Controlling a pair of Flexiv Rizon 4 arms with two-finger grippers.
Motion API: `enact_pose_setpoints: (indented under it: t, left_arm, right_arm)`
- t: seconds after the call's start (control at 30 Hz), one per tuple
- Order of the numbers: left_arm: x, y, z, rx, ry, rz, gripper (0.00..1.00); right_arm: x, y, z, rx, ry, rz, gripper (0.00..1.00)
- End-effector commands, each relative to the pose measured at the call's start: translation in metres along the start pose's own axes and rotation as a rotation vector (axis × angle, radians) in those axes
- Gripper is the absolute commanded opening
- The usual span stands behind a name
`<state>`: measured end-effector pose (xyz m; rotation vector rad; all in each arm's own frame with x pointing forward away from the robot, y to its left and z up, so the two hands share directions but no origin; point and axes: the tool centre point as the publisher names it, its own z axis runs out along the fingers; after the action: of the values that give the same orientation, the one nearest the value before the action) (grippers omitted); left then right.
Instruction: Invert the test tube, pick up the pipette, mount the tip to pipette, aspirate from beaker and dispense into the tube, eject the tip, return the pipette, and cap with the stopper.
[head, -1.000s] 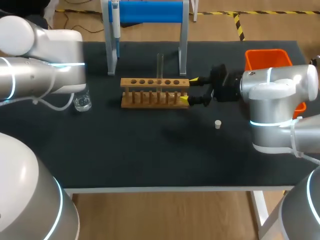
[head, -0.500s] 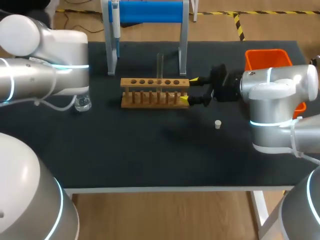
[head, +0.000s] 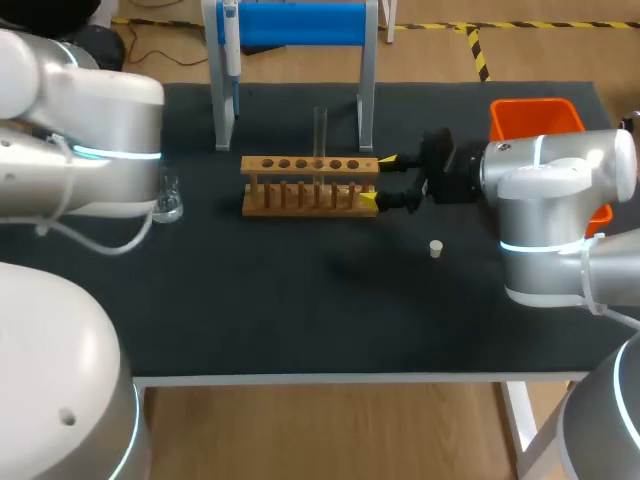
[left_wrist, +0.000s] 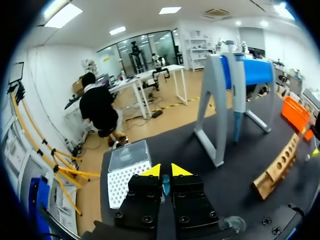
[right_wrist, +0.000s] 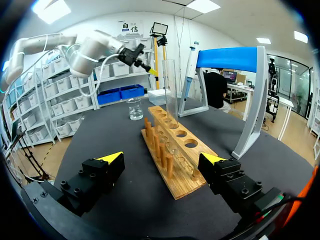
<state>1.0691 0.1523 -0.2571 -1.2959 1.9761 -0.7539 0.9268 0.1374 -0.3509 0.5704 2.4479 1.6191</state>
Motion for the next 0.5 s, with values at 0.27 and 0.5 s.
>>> enact_pose_setpoints:
  t: [0.27, 0.5]
  left_arm:
    - [-0.008, 0.001, -0.028, 0.000, 0.283, 0.027, 0.00]
    - [0.016, -0.018, -0.044, -0.037, 0.361, 0.165, 0.00]
  right_arm:
    - [0.000, 0.000, 0.000, -0.001, 0.000, 0.000, 1.00]
    - [0.000, 0.000, 0.000, -0.001, 0.000, 0.000, 1.00]
